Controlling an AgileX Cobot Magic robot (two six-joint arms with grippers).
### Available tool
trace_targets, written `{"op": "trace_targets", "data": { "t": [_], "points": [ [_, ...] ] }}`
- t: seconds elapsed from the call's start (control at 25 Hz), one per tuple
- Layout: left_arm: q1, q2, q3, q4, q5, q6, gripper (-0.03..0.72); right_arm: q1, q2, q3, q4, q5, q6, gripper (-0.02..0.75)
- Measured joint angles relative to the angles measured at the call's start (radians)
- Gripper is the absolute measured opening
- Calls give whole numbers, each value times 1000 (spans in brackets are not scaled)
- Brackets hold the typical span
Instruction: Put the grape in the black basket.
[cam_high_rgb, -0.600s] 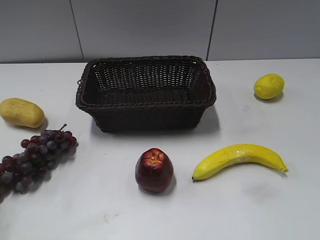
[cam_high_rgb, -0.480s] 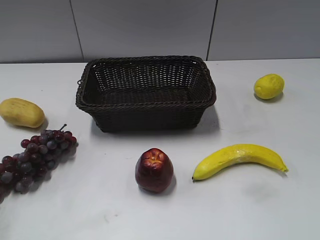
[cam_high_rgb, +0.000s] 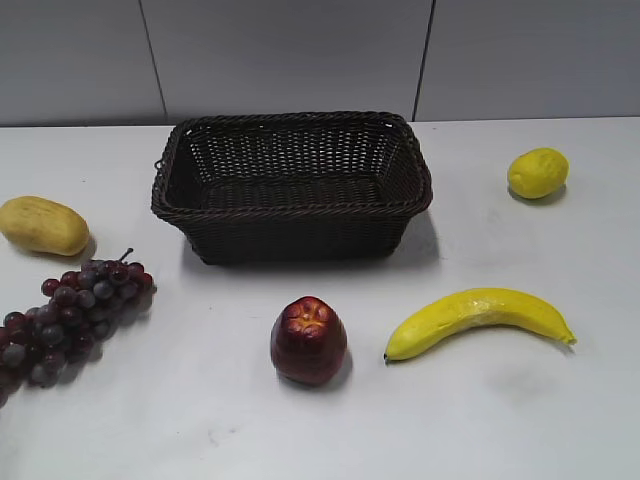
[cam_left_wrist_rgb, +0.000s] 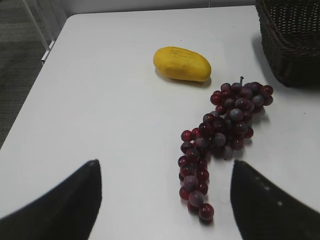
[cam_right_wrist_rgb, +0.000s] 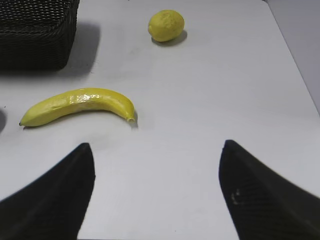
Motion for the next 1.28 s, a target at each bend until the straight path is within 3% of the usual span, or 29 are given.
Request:
{"op": "trace_targets", "data": {
  "t": [0.4,0.56,0.76,0.96,1.28],
  "points": [
    [0,2,-1,-5,-6,0,592,0,0,0,0,0,0,589],
    [0,106,-20,-11,-46,0,594,0,0,0,0,0,0,589],
    [0,349,-29,-33,-170,15,595,0,0,0,0,0,0,589],
    [-1,627,-29,-131,-310,174,595,0,0,0,0,0,0,589],
    [-34,1069,-85,-238,-453,296,610,0,0,0,0,0,0,589]
  ]
}}
